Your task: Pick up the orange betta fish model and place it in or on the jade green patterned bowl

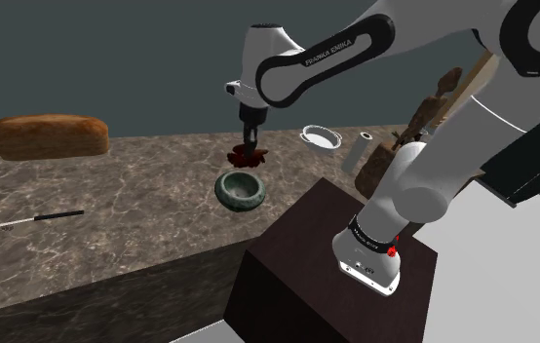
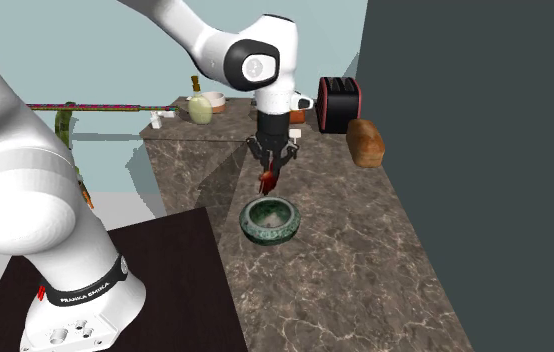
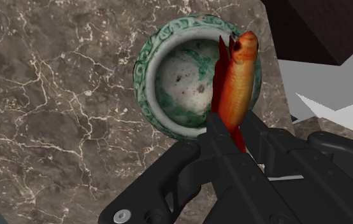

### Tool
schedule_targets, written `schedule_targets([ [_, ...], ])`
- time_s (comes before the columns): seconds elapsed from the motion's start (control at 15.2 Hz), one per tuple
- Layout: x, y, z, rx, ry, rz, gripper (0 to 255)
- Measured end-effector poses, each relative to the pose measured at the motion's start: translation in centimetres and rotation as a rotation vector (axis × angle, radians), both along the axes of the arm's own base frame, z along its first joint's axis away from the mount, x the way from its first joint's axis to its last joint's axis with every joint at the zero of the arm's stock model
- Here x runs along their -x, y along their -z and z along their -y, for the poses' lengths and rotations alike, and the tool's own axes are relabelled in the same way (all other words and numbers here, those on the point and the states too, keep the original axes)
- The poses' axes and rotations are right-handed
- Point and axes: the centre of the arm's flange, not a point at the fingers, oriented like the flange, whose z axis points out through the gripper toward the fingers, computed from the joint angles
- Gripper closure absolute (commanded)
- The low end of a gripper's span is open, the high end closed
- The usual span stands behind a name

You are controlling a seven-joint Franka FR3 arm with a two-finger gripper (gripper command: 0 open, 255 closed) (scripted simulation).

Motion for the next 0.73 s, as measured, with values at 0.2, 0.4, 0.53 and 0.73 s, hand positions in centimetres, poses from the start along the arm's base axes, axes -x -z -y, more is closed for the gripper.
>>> schedule_targets([
  [0.2, 0.4, 1.7, 0.1, 0.000, 0.000, 0.000, 255],
  [0.4, 0.5, 3.2, 0.0, 0.000, 0.000, 0.000, 255],
  [0.53, 0.4, 4.3, 0.2, 0.000, 0.000, 0.000, 255],
  [0.73, 0.4, 5.9, 0.1, 0.000, 0.000, 0.000, 255],
])
